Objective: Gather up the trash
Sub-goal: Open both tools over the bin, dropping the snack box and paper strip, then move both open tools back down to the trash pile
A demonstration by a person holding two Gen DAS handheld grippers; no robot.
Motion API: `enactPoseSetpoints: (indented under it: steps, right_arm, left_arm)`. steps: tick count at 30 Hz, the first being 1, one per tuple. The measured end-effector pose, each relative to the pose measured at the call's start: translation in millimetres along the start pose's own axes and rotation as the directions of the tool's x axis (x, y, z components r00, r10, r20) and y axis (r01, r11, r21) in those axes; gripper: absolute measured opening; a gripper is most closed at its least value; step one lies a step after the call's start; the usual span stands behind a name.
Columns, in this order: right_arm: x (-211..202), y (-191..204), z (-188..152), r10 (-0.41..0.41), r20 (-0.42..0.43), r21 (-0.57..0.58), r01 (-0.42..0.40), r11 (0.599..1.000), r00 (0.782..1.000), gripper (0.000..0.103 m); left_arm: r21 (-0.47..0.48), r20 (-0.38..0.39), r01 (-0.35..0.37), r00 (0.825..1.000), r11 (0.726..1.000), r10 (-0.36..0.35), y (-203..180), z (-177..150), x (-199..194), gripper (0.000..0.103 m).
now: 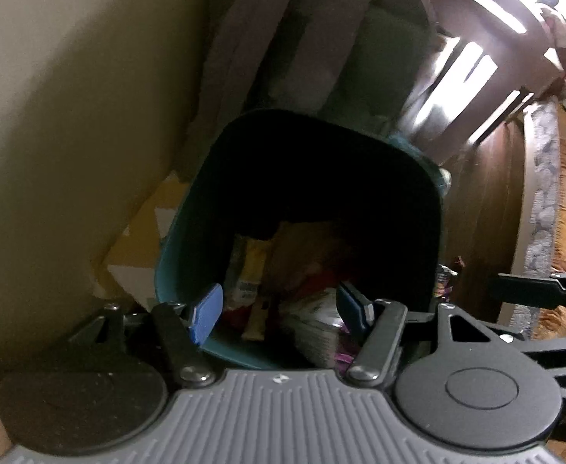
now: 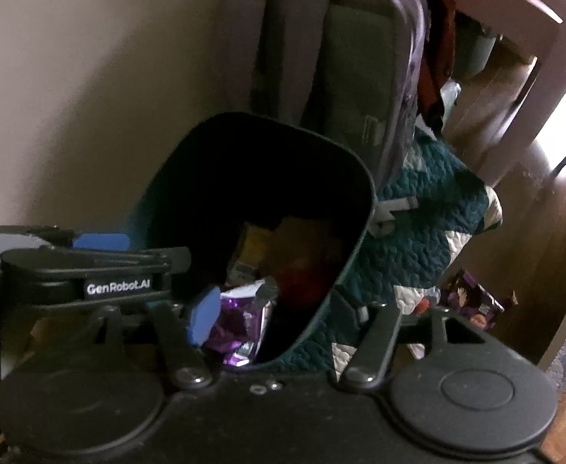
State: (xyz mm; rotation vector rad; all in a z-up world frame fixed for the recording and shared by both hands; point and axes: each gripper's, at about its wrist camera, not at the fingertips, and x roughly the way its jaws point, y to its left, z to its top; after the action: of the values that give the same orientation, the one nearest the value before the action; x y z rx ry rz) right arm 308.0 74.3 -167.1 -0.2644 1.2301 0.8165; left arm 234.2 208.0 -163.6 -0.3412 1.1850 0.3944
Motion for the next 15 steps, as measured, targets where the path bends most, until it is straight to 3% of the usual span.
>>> enactPoseSetpoints:
  steps: [4,15]
  right_arm:
    - [-29,-3,-14,0.014,0.075,-0.029,-0.011,1.0,0.997,0.073]
    - [-95,-59,-57,0.02,0.232,0.031,-0.027,0.999,0.972,0.079]
  left_arm:
    - [0.041,0.036,0.023,0.999,0.999,-0.024,-19,-3,-25,0.064]
    - [0.129,0.107,0.142,0.982,0.981,-0.156,-86,-10,-59,0.08]
